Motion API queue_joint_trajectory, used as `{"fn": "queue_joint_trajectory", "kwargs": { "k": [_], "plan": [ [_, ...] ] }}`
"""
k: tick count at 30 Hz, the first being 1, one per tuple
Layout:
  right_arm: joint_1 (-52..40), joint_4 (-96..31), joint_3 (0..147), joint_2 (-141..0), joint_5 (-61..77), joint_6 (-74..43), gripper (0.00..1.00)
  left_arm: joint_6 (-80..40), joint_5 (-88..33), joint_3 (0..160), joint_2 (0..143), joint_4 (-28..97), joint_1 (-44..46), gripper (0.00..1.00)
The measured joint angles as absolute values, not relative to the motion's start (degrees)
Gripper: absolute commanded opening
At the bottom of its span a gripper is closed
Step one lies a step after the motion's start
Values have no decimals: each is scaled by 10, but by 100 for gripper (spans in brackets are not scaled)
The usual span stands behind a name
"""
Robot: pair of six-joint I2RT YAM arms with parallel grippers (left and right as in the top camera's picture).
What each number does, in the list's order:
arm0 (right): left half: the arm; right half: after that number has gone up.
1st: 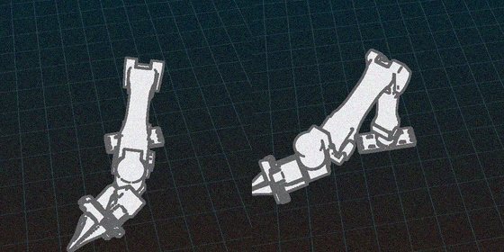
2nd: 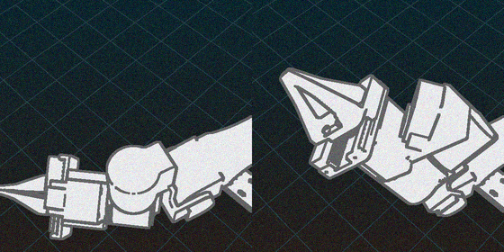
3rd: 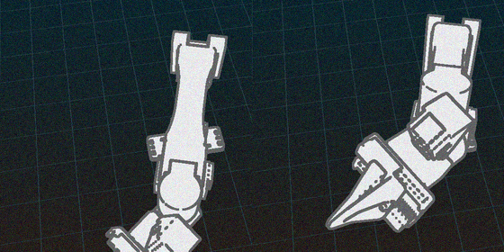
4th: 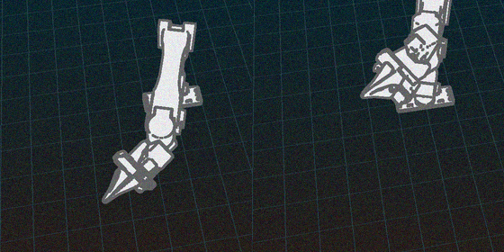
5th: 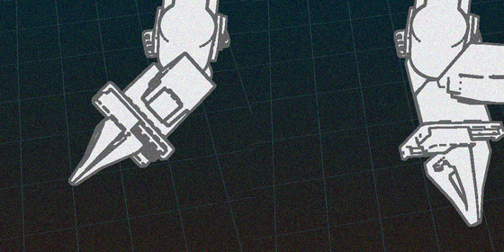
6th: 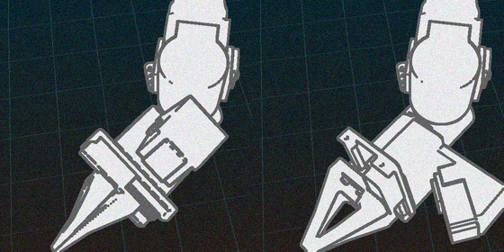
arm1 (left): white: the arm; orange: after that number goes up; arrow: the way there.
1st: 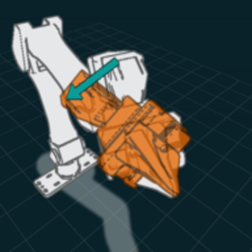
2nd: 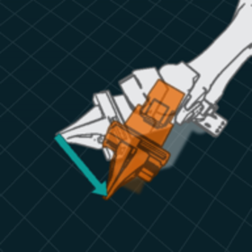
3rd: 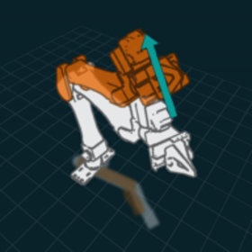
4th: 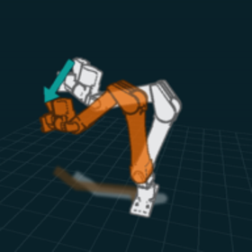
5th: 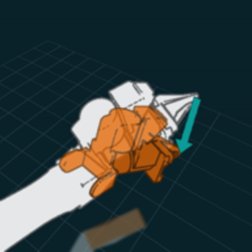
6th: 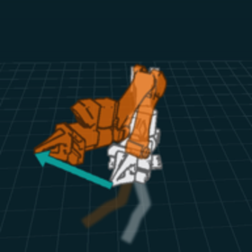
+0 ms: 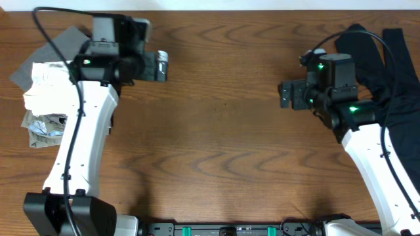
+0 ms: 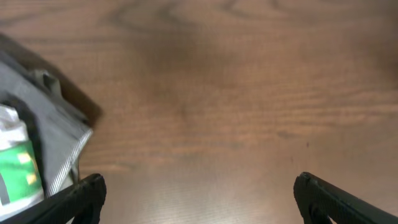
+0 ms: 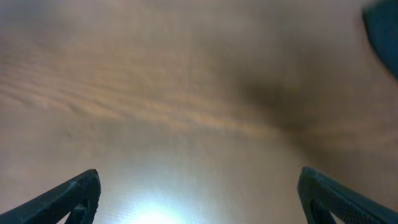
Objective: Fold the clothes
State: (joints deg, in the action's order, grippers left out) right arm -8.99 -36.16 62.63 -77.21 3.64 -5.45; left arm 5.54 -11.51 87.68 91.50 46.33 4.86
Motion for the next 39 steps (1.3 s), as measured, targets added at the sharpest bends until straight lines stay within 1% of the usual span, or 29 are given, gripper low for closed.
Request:
{"fn": "queue_joint_trajectory", "kwargs": {
  "k": [5,8,11,17,24,27,30,39],
  "plan": [
    [-85,-433,626,-748,36,-65,99,34,-99,877,915,551,41,98],
    [-85,-472,626,-700,32,-72,99,28,-100,877,910,590,33,98],
    [-85,-514,626,-635,27,-83,99,27,-103,873,884,603,30,98],
    [-85,-529,582,-492,20,-101,99,27,-107,806,736,573,31,98],
    [-85,-524,475,-294,-1,-147,99,27,-107,644,524,483,31,98],
    [-85,-533,445,-263,-3,-170,99,27,-107,595,460,457,31,98],
    [-85,-562,428,-255,-5,-183,99,27,-107,585,430,461,31,98],
    [-85,-660,424,-255,-7,-193,99,27,-107,585,412,465,31,98]
  ]
}}
